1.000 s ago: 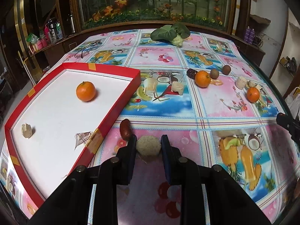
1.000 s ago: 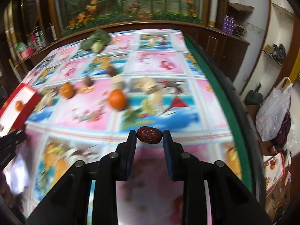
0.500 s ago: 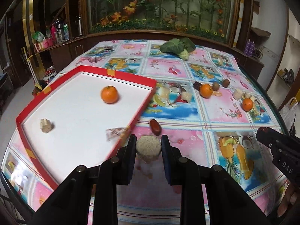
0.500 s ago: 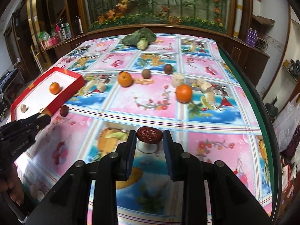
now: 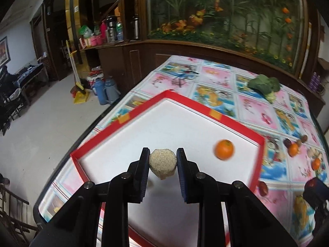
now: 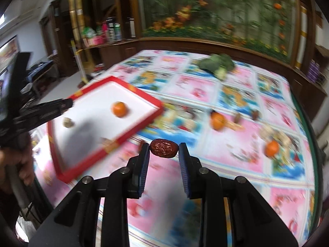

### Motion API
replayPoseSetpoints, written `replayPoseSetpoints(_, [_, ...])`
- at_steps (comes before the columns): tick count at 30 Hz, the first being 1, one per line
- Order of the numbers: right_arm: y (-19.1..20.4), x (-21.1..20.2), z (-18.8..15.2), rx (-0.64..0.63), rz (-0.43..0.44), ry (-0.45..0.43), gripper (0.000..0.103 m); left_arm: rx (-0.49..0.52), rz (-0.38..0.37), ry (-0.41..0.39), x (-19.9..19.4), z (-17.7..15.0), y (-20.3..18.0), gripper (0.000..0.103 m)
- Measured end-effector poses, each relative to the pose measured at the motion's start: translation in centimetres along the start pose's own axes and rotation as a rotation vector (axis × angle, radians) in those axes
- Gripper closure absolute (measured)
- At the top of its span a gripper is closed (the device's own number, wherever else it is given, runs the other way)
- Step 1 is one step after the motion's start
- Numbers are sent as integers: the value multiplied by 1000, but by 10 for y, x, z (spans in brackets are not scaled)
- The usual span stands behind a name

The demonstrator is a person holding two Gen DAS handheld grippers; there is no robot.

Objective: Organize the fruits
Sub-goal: 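Carry the date and ball over the red tray while both grippers open to drop them, then withdraw both open grippers from the tray back over the table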

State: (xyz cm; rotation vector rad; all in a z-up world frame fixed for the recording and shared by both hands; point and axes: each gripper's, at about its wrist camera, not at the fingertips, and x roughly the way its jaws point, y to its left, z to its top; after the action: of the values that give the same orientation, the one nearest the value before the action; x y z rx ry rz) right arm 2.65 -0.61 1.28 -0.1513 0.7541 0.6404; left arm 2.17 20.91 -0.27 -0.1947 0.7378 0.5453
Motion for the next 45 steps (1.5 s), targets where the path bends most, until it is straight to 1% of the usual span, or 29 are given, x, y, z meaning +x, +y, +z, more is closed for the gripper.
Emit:
replayPoseSetpoints(5, [44, 27, 18, -51, 83, 13, 72, -31, 58, 36, 30, 12, 25, 78])
replayPoseSetpoints(9, [73, 53, 27, -81, 123, 39, 72, -49, 76, 72, 48, 15, 36, 78])
replayPoseSetpoints(15, [94, 87, 25, -96, 145, 99, 72, -42, 81, 119, 64, 13, 37, 78])
replayPoseSetpoints(18, [100, 94, 24, -110, 151, 118, 72, -58, 88, 131, 67, 13, 43, 78])
replayPoseSetpoints(25, [111, 108, 24, -137, 155, 157, 72, -50, 100, 187, 77, 9, 43, 78])
replayPoseSetpoints(27, [113, 115, 23, -153, 155, 187, 72, -55, 109, 200, 78, 7, 45, 75])
replayPoseSetpoints(28, [114, 117, 22, -160, 149, 191, 72, -58, 112, 203, 79, 7, 46, 71])
replayPoseSetpoints(29, [116, 118, 21, -168, 144, 196, 72, -62, 119, 206, 78, 7, 47, 61])
replayPoseSetpoints(30, [118, 119, 19, -181, 145, 205, 72, -64, 122, 210, 79, 7, 48, 54])
replayPoseSetpoints(31, [119, 120, 19, -190, 143, 208, 71, -65, 123, 212, 79, 7, 48, 38])
replayPoseSetpoints(32, [122, 120, 18, -206, 129, 211, 60, -67, 122, 209, 78, 7, 48, 30])
replayPoseSetpoints(34, [123, 117, 17, -222, 118, 202, 47, -72, 114, 199, 73, 7, 50, 29])
replayPoseSetpoints(35, [123, 113, 18, -223, 120, 193, 43, -77, 114, 198, 71, 8, 51, 28])
replayPoseSetpoints(38, [118, 96, 23, -217, 113, 148, 37, -102, 110, 177, 59, 10, 57, 26])
replayPoseSetpoints(40, [107, 80, 26, -202, 106, 104, 32, -131, 113, 146, 48, 12, 62, 25])
replayPoseSetpoints(42, [86, 59, 27, -161, 86, 48, 28, -173, 105, 99, 31, 12, 67, 24])
replayPoseSetpoints(43, [76, 51, 27, -144, 77, 29, 22, -187, 103, 79, 25, 12, 68, 24])
replayPoseSetpoints(44, [60, 39, 25, -117, 58, -2, 13, -201, 102, 59, 19, 11, 68, 22])
replayPoseSetpoints(45, [43, 27, 22, -90, 30, -38, 9, -217, 95, 31, 10, 8, 67, 21])
